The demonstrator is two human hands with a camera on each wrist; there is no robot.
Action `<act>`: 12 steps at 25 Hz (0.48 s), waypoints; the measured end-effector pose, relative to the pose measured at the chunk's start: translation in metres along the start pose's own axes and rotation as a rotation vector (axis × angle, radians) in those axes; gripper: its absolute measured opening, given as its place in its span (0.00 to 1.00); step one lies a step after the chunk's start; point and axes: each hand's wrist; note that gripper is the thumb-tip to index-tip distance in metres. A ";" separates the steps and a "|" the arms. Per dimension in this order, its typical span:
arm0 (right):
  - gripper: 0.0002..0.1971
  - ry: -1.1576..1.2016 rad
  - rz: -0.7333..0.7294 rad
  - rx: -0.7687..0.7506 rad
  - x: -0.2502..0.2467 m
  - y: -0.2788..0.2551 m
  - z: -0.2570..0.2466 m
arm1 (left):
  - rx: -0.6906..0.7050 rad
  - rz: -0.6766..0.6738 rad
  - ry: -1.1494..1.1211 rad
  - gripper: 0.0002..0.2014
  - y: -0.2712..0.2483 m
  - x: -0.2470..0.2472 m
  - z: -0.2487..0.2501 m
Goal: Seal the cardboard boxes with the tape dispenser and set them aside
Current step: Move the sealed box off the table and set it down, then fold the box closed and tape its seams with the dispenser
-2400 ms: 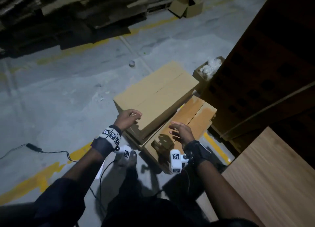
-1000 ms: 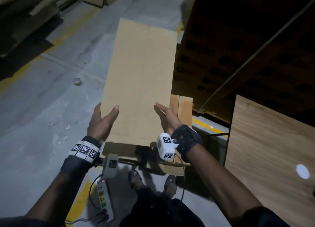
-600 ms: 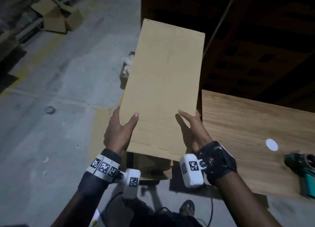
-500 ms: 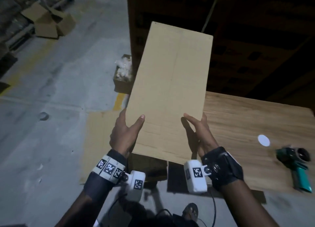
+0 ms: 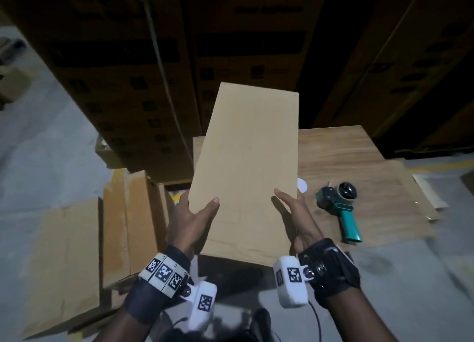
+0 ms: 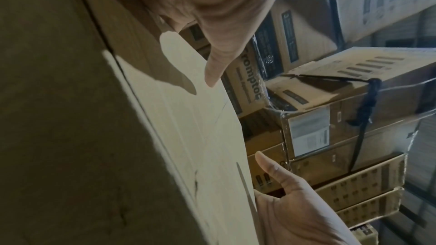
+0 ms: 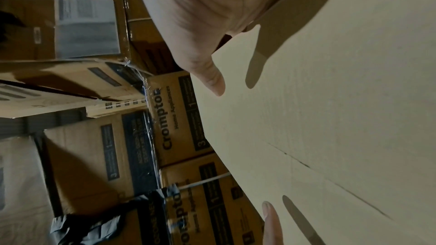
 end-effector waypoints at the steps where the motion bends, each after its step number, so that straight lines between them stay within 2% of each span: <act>1: 0.26 -0.007 0.004 0.002 -0.021 0.008 -0.001 | -0.022 -0.024 0.000 0.25 -0.002 0.018 0.002; 4: 0.30 -0.041 -0.005 0.015 -0.064 0.026 0.006 | -0.074 -0.093 -0.009 0.24 0.003 0.056 -0.006; 6: 0.30 -0.082 -0.007 0.012 -0.083 0.033 0.017 | -0.094 -0.130 -0.002 0.31 0.015 0.074 -0.022; 8: 0.34 -0.110 0.020 0.011 -0.095 0.035 0.024 | -0.102 -0.143 0.006 0.38 0.022 0.084 -0.029; 12: 0.38 -0.202 0.078 0.035 -0.101 0.039 0.028 | -0.096 -0.142 -0.005 0.36 0.040 0.085 -0.016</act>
Point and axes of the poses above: each hand's wrist, its own y-axis towards the middle knuckle, its own x-axis out of the palm, z = x × y, and after that the axes turned 13 degrees about -x, right-handed
